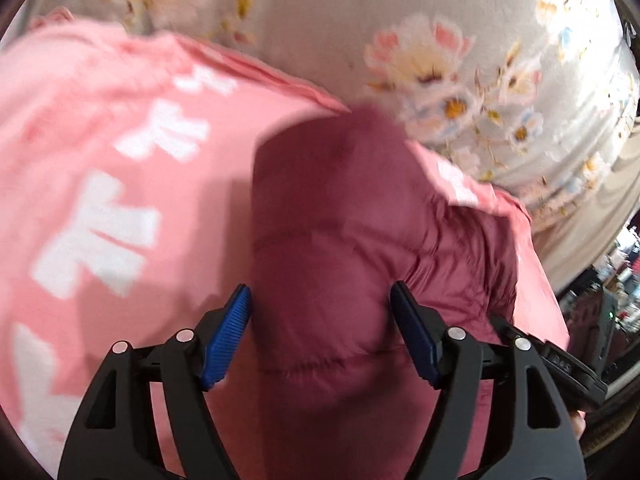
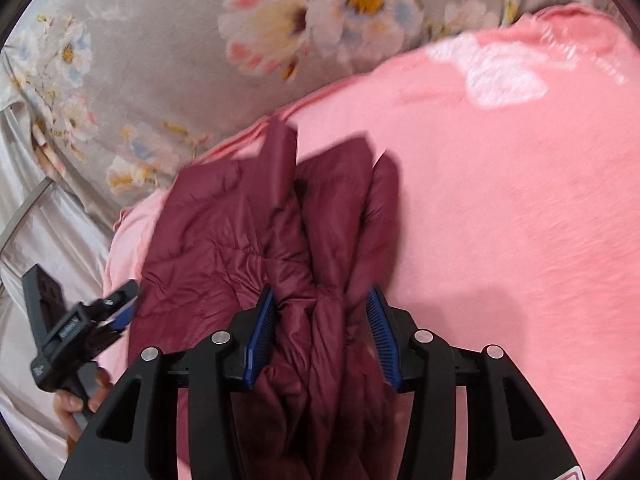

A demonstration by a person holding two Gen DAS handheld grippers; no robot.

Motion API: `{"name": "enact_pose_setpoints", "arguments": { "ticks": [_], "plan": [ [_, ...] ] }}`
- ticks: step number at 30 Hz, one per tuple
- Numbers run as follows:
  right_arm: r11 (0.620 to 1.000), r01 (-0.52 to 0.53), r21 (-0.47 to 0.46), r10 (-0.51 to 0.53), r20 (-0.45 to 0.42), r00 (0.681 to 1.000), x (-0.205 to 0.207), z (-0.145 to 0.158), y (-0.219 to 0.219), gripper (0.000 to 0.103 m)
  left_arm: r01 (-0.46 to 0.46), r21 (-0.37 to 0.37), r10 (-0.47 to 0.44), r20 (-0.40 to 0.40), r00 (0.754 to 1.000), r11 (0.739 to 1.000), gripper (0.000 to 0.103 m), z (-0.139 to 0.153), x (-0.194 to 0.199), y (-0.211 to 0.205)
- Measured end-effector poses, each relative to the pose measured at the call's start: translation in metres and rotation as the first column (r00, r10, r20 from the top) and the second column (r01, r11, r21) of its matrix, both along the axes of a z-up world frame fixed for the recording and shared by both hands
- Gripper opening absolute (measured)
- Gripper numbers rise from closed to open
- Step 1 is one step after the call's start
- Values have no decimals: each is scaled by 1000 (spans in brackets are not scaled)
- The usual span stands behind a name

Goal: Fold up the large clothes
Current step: 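Fold the lifted bundle over onto itself with both grippers and release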

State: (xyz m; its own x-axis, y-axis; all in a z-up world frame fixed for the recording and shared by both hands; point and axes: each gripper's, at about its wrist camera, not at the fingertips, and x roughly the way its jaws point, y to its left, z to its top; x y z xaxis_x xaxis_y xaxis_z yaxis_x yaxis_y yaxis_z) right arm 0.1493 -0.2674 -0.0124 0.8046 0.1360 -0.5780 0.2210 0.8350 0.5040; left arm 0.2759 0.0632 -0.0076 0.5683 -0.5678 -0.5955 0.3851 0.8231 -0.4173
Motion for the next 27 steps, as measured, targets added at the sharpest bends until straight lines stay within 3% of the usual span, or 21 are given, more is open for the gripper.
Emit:
{"name": "enact_pose_setpoints", "arguments": {
  "ticks": [3,7,11,16,19,27],
  "plan": [
    [993,23,-118,-19,30,999,-13,36,10,16,-82,28,81,49,996,996,73,34,-7,10],
    [969,-11,-247,22,41,999,2,68,45,4,-180,99,171,88,981,979,72,72,-9,-3],
    [958,-16,-287,5,-37,999,33,50,61,1,-192,209,181,74,981,959,71,69,-1,-38],
    [946,32,-323,-70,-105,992,47,15,55,0,-211,318,216,20,976,924,64,29,10,-64],
    [942,30,-333,-71,-114,991,48,3,51,0,-209,321,222,-5,975,924,66,7,11,-65],
    [918,28,-394,-77,-108,991,47,-21,60,0,-228,349,223,54,973,909,68,-9,6,-72]
  ]
}}
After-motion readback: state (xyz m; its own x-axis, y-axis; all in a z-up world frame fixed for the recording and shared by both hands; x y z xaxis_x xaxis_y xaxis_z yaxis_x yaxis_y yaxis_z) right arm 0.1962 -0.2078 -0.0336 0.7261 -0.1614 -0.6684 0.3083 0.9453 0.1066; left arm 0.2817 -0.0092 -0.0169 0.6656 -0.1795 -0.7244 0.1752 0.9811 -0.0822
